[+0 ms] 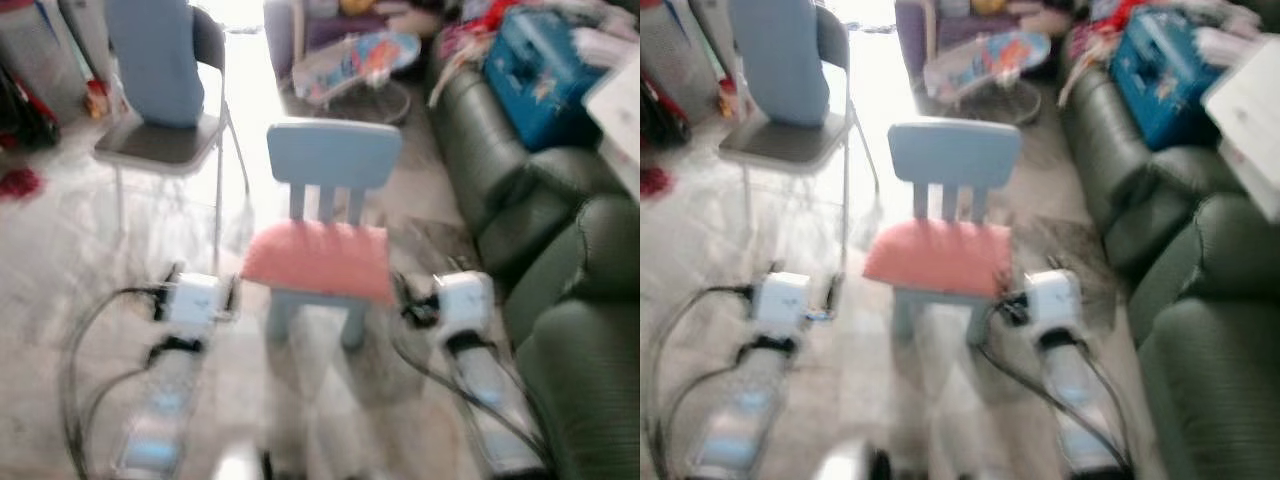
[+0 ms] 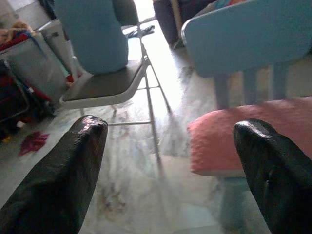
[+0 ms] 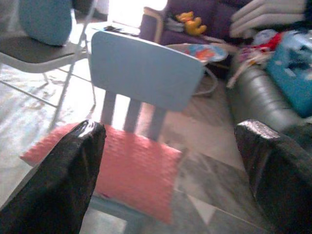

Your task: Move the pillow to the sofa

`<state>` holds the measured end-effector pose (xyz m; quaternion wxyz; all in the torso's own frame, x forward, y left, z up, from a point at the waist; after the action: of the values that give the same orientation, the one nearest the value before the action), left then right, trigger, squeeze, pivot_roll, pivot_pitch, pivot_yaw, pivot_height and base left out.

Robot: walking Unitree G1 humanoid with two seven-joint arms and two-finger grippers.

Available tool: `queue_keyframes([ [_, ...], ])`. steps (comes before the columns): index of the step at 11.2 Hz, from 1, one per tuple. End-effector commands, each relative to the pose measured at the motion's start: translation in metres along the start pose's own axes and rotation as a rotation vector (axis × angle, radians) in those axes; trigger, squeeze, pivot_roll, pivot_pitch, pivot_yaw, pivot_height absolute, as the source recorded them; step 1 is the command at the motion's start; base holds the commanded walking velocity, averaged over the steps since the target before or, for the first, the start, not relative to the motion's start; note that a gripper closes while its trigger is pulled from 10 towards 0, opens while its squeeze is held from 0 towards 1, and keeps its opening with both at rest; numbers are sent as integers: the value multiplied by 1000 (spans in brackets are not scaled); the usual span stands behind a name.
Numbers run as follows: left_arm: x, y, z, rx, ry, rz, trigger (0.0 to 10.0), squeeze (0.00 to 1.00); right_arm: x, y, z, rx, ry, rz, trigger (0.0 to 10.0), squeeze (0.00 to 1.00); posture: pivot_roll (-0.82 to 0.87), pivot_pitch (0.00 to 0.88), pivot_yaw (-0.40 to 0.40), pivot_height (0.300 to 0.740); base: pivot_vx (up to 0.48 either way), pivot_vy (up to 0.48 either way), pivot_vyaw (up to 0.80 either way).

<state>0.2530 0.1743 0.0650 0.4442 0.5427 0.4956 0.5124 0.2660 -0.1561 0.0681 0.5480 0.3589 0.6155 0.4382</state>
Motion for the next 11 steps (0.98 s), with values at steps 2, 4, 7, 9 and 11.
queue_keyframes([
  [2, -7, 5, 2, -22, -14, 1, 10000, 0, -10, -5, -3, 17, -28, -14, 10000, 0, -11, 84, -40, 740, 480, 0, 0],
  [4, -7, 5, 2, -24, -13, -3, 10000, 0, -10, -5, -3, 17, -24, -10, 10000, 0, -11, 83, -41, 740, 480, 0, 0],
  [7, -6, 5, 2, -21, 1, -13, 10000, 0, -9, -5, -2, 17, -16, -8, 10000, 0, -11, 84, -46, 740, 470, 0, 0],
  [9, -5, 4, 2, -14, 11, -22, 10000, 0, -10, -5, -2, 19, -14, -10, 10000, 0, -10, 85, -47, 740, 334, 345, 0],
  [11, -4, 9, 1, -49, 8, -20, 10000, 0, -8, -6, -2, 21, -6, -8, 10000, 0, -5, 85, -50, 740, 165, 174, 0],
])
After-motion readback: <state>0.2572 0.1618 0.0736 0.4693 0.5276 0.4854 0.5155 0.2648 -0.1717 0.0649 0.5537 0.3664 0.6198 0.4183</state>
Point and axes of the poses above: a point about 5 cm out from each wrist's last joint towards the gripper, its own z axis pointing out of the wrist towards the gripper, its own y axis along the axis of the wrist's last joint, x = y × z, the point moved 1 cm from there along z, pointing out of the wrist towards the gripper, and after that the axes turned 11 degrees about -z, right-handed, at the moved point
